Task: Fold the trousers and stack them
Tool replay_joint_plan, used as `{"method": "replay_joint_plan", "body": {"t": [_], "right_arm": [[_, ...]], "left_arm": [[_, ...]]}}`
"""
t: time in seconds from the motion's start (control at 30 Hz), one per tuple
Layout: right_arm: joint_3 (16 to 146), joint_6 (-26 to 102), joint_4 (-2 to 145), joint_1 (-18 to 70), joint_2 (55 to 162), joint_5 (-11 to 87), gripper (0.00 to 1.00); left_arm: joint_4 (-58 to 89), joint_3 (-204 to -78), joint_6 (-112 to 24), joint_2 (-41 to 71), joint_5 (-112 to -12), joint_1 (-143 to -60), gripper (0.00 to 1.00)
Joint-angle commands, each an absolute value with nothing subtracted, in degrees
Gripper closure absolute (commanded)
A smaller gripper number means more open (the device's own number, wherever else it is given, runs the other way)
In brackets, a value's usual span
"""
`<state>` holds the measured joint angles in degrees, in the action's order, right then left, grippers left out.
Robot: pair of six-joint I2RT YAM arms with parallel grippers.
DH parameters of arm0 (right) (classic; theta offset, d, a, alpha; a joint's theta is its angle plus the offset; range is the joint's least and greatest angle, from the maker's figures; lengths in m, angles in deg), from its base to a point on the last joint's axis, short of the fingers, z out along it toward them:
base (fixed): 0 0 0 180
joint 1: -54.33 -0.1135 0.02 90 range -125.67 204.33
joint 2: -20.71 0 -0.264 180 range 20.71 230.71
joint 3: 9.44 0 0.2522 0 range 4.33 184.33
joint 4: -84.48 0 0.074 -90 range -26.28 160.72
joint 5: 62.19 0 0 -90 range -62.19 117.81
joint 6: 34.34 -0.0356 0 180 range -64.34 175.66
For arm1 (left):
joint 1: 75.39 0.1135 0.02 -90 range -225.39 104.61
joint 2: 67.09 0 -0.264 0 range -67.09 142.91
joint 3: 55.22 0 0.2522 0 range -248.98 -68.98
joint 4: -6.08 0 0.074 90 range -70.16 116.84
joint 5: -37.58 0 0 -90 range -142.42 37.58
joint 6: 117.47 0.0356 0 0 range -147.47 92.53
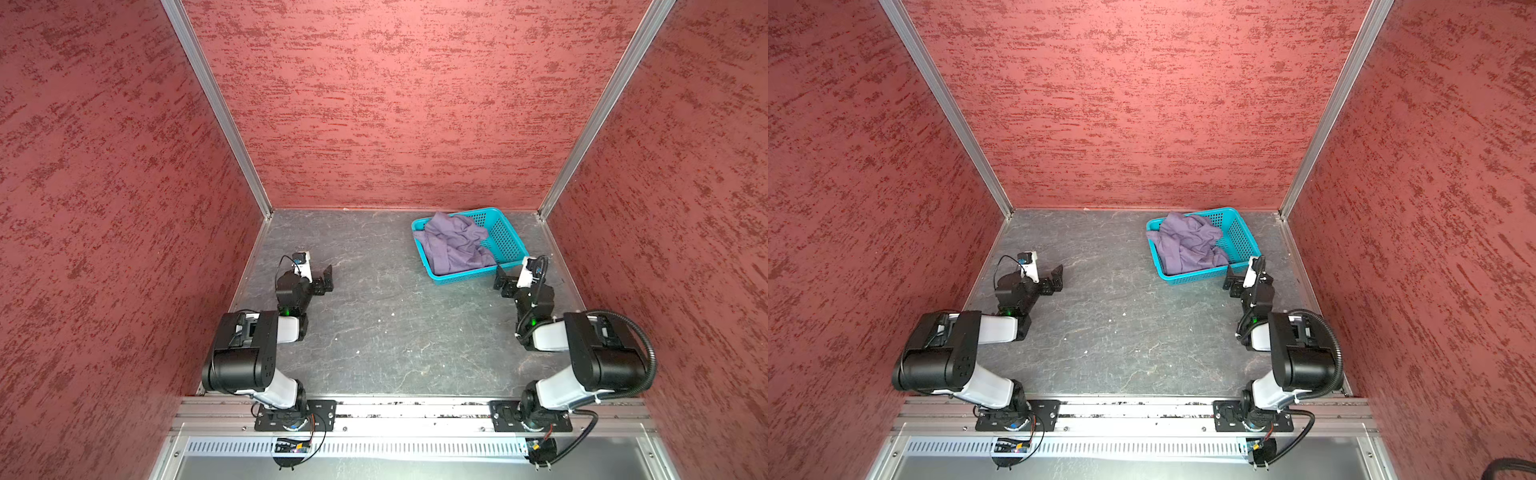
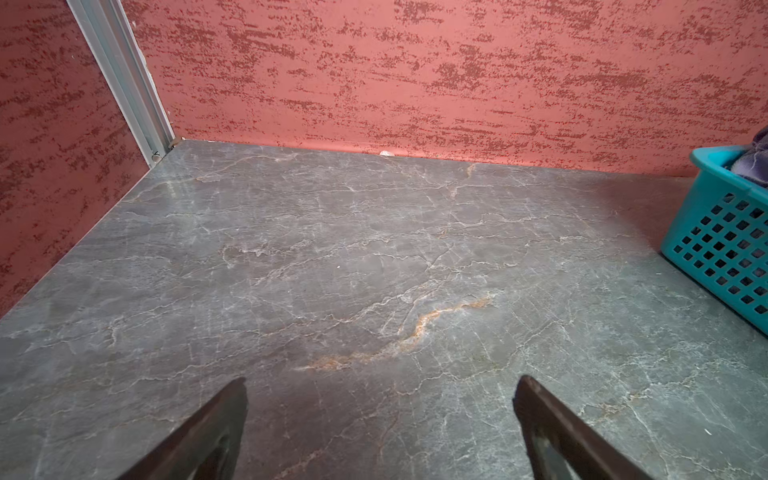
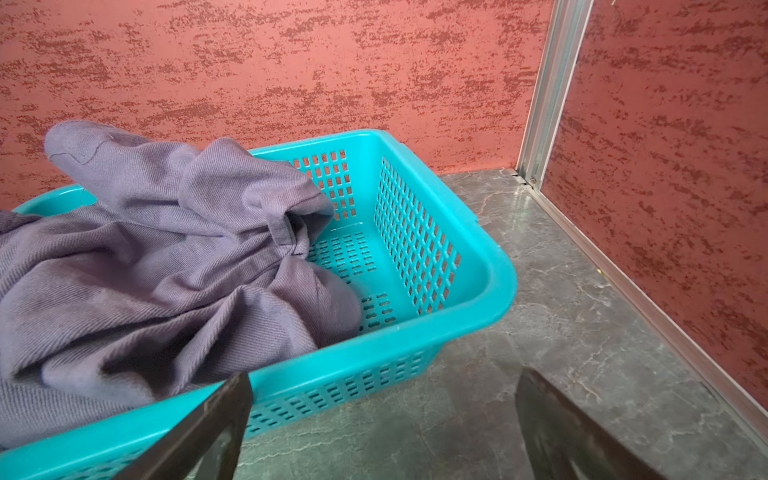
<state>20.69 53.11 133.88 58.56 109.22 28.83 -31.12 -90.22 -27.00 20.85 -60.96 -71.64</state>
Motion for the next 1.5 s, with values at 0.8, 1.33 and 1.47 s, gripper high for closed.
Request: {"method": "replay_joint_plan", "body": {"t": [0.8, 1.33, 1.47], "right_arm": [[21.14, 53.99, 135.11, 58.54, 109.05, 28.42, 0.01], [33.73, 47.32, 98.33, 56.9, 90.6, 16.36, 0.01], [34.96, 42.12, 89.85, 53.99, 83.52, 8.18, 0.01]], "left_arm": [[-33.6, -89.55, -28.99, 20.89, -62.85, -69.65, 0.01], [3.99, -108.12, -31.21, 9.32, -43.12, -77.22, 0.01], [30.39, -124.25, -48.2, 10.27, -31.67, -78.08, 0.01]]}}
